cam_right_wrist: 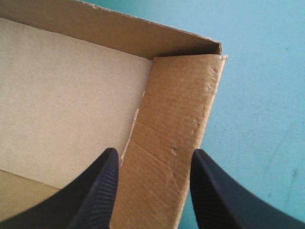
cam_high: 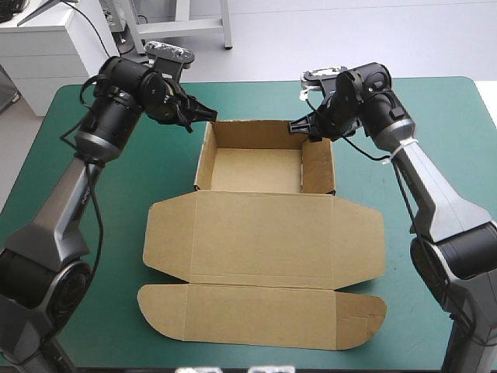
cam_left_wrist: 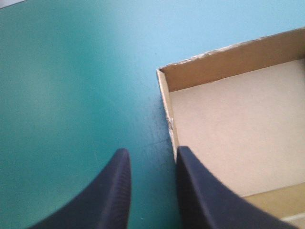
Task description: Fold the box
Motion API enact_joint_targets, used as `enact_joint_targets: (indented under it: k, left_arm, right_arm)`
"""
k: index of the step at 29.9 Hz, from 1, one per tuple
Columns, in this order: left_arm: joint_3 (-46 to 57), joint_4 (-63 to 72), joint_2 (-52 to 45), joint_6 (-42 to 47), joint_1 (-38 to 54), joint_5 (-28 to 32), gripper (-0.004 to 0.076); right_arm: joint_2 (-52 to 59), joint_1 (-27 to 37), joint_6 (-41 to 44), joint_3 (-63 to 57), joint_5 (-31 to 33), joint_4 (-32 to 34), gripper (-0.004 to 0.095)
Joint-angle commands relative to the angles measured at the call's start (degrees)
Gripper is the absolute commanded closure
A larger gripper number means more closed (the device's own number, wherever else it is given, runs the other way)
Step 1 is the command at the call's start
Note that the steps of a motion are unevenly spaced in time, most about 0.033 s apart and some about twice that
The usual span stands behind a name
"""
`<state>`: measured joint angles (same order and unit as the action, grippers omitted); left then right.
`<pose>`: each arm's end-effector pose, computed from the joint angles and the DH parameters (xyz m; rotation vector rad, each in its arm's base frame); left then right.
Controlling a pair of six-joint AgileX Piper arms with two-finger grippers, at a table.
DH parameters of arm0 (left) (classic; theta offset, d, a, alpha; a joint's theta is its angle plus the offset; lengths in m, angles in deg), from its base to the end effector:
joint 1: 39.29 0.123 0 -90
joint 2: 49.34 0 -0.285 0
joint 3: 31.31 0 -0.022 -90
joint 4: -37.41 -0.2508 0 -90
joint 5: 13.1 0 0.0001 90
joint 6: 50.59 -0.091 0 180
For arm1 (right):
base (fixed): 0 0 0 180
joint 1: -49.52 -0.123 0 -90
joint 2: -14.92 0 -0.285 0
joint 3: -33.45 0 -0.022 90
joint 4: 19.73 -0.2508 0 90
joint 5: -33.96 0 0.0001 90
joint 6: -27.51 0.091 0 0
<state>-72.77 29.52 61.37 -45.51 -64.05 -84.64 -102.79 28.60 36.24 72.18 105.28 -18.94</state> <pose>0.3543 -0.1503 0.4292 0.4143 2.4094 -0.0513 0.3923 0.1487 0.3658 -0.2807 2.6173 0.1605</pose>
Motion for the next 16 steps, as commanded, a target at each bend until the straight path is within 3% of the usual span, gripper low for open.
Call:
enact_joint_targets:
  k: [1, 2, 10, 16]
  left_arm:
    - [0.42, 1.09, -8.03, -4.44, -0.25, -2.41, 0.0699]
    - [1.24, 0.62, -9.31, -5.69, -0.25, -2.41, 0.073]
    - [13.71, -2.52, -19.72, -6.25, -0.25, -2.41, 0.0731]
    - [26.2, -4.26, -26.61, -5.08, -0.25, -1.39, 0.0731]
  right_arm:
    - [3.56, 0.19, 0.31, -0.77, 0.08, 1.8, 0.0465]
    - [3.56, 0.19, 0.31, -1.51, 0.08, 2.6, 0.0465]
    - [3.56, 0.97, 1.02, -5.13, 0.08, 3.76, 0.0465]
    - [2.96, 3.99, 1.88, -5.98, 0.08, -0.44, 0.0467]
